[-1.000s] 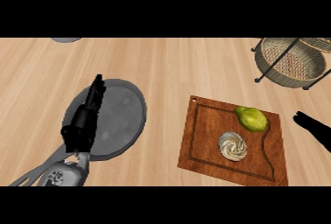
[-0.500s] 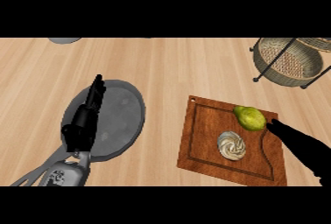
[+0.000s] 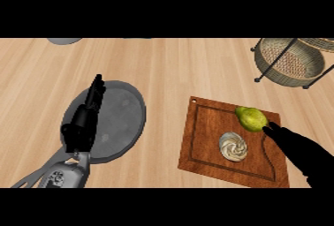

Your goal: Pick the cupcake from the cutting board and place it in the tiered basket

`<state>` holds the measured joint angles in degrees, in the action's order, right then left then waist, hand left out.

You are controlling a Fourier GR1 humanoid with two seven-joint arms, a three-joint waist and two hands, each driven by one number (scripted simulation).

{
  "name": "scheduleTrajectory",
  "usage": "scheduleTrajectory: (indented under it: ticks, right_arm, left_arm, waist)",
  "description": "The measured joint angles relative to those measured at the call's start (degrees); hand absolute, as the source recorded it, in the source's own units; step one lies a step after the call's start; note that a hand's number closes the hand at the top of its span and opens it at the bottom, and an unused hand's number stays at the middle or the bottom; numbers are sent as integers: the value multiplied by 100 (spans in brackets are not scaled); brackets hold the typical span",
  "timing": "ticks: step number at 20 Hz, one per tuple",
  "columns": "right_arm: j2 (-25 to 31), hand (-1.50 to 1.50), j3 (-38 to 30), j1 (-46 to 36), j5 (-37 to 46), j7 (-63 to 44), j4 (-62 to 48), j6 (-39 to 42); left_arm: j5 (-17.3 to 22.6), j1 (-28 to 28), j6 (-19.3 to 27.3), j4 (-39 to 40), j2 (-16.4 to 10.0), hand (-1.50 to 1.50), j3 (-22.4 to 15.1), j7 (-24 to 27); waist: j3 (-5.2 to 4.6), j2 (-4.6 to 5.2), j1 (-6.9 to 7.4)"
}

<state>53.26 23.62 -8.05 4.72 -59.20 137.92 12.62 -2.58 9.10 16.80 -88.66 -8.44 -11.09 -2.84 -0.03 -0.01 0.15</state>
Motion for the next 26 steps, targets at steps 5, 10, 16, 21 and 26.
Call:
scheduleTrajectory:
  ticks: [5,10,16,21,26]
  right_arm:
    - [-156,-150,268,-313,290,159,-248,283]
    - [-384,-150,415,-390,858,347,-487,519]
    - [-669,-150,354,-158,1444,431,-865,616]
    - [-1025,-150,223,112,1732,585,-1056,774]
    - [-1358,-150,99,482,2100,990,-1340,882]
  left_arm:
    - [-41,99,-46,26,55,0,59,-58]
    - [-98,93,-100,109,103,0,122,3]
    - [-208,-127,-84,0,221,0,64,69]
    - [-179,9,-241,60,176,0,257,44]
    - [-158,-100,-369,-1,176,0,376,112]
  waist:
    - [-1,3,13]
    - [0,1,1]
    - [2,-2,-11]
    - [3,-1,-22]
    - [5,-2,-22]
